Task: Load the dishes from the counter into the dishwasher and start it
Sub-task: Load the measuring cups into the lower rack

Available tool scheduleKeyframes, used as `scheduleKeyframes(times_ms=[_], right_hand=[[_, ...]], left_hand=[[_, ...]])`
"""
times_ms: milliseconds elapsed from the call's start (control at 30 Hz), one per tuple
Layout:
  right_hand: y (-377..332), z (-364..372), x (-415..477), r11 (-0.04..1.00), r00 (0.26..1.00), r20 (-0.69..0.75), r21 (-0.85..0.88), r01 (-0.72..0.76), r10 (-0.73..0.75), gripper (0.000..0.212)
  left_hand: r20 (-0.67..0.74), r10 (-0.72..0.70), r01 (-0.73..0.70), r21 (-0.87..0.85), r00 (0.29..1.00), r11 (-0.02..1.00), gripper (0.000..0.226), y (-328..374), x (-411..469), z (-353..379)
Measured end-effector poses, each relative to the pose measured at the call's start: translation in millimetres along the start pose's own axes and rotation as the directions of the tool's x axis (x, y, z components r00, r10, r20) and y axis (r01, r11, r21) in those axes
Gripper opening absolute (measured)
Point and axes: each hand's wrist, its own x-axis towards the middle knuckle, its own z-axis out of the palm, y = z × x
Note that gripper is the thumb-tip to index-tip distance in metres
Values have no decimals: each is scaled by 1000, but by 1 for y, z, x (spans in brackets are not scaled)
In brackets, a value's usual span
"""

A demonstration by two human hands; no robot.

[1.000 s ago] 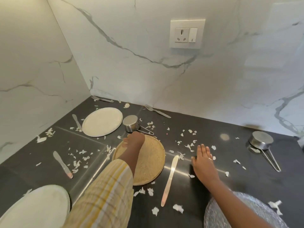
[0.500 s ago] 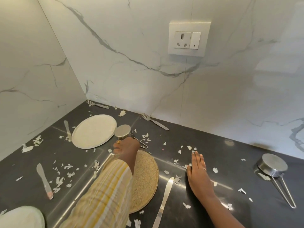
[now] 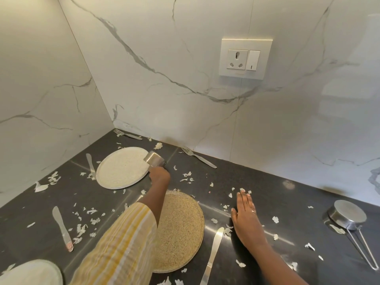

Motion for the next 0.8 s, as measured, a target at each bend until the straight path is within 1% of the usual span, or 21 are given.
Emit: scheduleKeyframes(times_ms=[100,167,233,300,367,433,500,533,567,600,633,667,733,767,800], right_hand=[[-6,2,0,1000,1000,4,-20,-8,8,55],[-7,3,-1,996,999,-21,-89,-27,25,54],[-6,0,-3,984,994,-62,-145,-102,94,52],[-1,-3,-8,974,984,-95,-155,-166,153,51],[6,-9,-15,968,974,-122,-141,-207,190,48],[14,-20,-21,960,961,-146,-120,-252,234,39],[25,-28,-30,960,948,-211,-95,-264,240,18],[30,-35,-34,951,943,-217,-126,-281,250,6],[37,-42,-38,942,939,-216,-147,-303,268,7],[44,-49,-41,932,930,-214,-147,-332,298,12],[52,-56,-44,921,915,-228,-132,-367,332,15],[62,-62,-47,911,893,-277,-112,-396,354,15],[88,-70,-52,874,821,-392,-78,-479,415,12],[101,-74,-55,838,788,-387,-67,-541,478,7],[114,-77,-57,785,746,-354,-51,-618,564,8]], left_hand=[[16,25,-23,-95,1000,995,36,2,3,-6],[33,49,-42,-188,998,981,26,-1,2,-10],[41,86,-71,-286,995,956,13,-3,-8,-13],[37,188,-174,-246,981,954,12,-4,-25,-11],[56,272,-251,-247,961,936,15,-8,-48,-6],[108,300,-256,-304,948,918,17,-17,-76,5],[179,300,-224,-352,937,909,19,-28,-105,20],[210,303,-212,-367,930,906,19,-33,-119,28],[238,306,-202,-380,922,903,17,-38,-133,36],[266,312,-196,-386,912,901,16,-42,-147,43],[297,321,-195,-385,899,902,15,-46,-159,50],[328,331,-199,-376,885,905,16,-50,-169,57],[389,343,-201,-360,855,911,17,-57,-188,68],[416,345,-193,-365,841,911,18,-61,-195,73],[437,344,-179,-375,831,910,17,-64,-202,77]])
